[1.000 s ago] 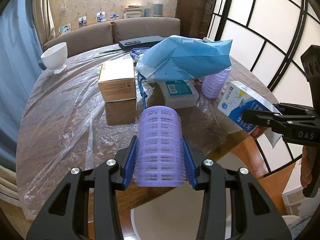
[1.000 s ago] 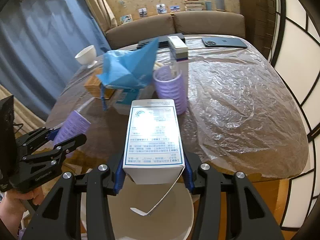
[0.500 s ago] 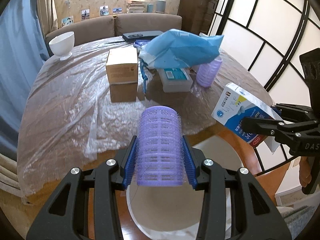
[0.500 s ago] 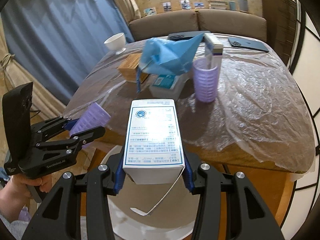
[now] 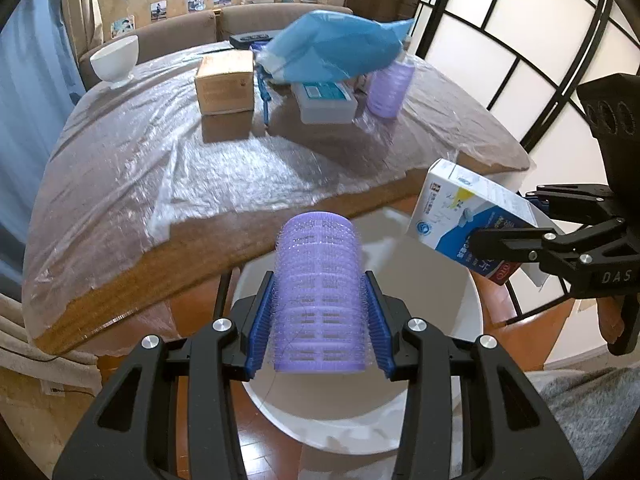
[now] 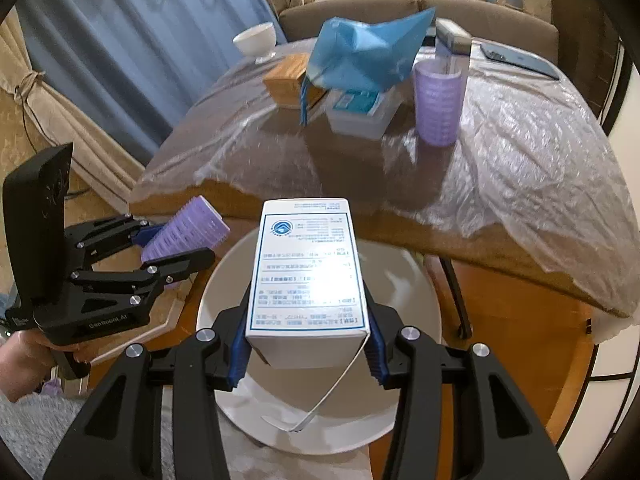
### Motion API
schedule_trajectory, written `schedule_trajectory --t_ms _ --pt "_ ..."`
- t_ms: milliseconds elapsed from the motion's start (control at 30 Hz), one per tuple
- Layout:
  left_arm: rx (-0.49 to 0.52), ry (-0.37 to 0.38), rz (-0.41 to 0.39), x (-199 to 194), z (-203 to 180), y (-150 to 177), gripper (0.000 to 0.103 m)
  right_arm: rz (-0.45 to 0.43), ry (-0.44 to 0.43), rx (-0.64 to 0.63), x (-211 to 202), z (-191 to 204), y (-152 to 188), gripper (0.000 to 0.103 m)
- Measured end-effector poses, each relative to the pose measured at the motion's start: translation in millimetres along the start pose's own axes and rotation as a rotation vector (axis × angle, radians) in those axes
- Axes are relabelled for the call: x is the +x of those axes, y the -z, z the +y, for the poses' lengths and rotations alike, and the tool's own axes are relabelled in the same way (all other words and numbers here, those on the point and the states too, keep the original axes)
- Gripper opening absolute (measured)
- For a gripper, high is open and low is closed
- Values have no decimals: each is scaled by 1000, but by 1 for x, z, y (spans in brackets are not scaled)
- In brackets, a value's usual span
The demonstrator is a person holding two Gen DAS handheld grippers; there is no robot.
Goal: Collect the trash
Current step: 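Carry the purple roller and white box over the white trash bin with both tools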
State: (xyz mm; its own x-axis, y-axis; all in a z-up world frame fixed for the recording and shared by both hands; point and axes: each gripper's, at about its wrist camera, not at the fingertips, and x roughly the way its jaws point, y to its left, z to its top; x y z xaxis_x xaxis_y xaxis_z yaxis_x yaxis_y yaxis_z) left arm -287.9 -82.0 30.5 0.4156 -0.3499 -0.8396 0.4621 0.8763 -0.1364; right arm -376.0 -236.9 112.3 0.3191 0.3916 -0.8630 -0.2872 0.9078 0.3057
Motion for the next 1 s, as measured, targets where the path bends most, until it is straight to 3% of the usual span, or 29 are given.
schedule_trajectory --t_ms 367,1000 --pt "2 9 59 21 -7 15 44 82 14 -28 23 1 12 46" --pt "5 -21 157 68 -8 35 44 139 44 -21 71 -10 22 46"
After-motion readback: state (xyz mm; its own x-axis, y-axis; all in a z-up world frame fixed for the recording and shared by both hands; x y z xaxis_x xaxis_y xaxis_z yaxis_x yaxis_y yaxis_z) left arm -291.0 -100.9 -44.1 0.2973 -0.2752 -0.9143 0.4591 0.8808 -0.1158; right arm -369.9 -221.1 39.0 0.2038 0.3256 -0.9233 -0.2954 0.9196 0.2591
